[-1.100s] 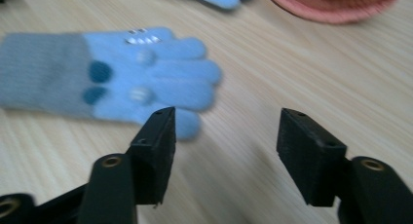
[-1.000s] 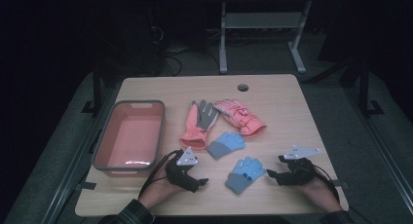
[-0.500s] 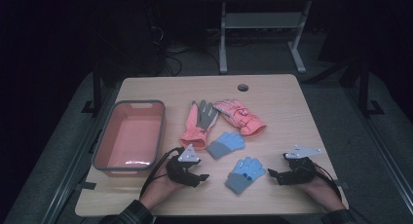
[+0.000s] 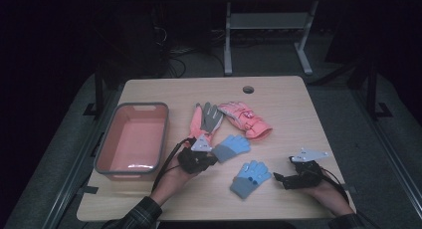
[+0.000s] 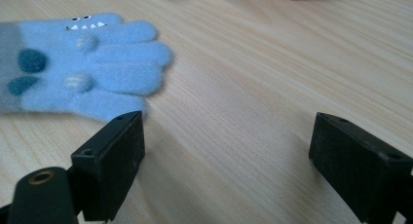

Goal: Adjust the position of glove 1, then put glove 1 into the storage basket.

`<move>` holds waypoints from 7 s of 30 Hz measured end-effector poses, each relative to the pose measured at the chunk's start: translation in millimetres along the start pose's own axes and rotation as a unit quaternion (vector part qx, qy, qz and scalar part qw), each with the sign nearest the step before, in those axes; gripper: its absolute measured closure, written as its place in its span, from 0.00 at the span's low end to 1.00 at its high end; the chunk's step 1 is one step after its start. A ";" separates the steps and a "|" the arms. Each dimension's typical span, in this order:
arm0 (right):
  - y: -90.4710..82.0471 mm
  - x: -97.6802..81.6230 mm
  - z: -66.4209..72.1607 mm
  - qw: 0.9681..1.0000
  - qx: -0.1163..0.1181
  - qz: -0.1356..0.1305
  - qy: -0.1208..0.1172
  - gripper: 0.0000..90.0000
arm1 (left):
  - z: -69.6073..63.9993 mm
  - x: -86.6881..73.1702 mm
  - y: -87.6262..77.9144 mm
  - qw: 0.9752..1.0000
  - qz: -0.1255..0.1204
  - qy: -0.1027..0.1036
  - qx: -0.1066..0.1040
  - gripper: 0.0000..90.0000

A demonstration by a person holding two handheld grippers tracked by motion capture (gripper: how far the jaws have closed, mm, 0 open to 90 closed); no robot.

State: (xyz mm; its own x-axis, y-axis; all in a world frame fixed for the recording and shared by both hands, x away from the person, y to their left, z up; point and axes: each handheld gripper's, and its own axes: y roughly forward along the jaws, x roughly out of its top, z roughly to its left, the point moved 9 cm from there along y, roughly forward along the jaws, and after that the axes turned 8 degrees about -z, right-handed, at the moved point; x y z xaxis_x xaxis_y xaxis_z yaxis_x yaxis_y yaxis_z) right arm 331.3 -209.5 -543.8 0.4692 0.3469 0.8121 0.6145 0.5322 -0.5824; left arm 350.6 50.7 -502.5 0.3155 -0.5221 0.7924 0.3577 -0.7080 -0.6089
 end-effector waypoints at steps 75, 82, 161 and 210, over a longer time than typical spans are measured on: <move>0.7 0.5 0.2 1.000 0.000 0.000 0.001 0.14 | -6.1 -30.2 0.1 0.997 0.072 0.002 -0.018 0.96; -6.8 6.7 10.7 1.000 0.019 0.011 -0.008 0.44 | -3.3 -24.6 -6.9 0.998 0.059 -0.018 -0.026 0.97; 17.4 15.1 -20.6 1.000 -0.021 -0.001 0.022 0.16 | -54.7 35.5 52.6 0.994 0.049 0.001 -0.097 0.97; 18.7 14.0 -21.8 0.999 -0.028 -0.001 0.019 0.15 | -67.0 18.5 83.4 0.993 0.093 0.055 -0.039 0.18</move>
State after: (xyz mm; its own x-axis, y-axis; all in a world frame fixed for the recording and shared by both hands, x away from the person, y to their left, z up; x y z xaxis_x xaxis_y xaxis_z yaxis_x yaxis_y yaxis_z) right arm 363.2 -211.5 -544.2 0.4911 0.3151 0.8121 0.6493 0.4891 -0.5824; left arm 327.4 -49.9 -536.1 0.2700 -0.6936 0.6678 0.2319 -0.6263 -0.7443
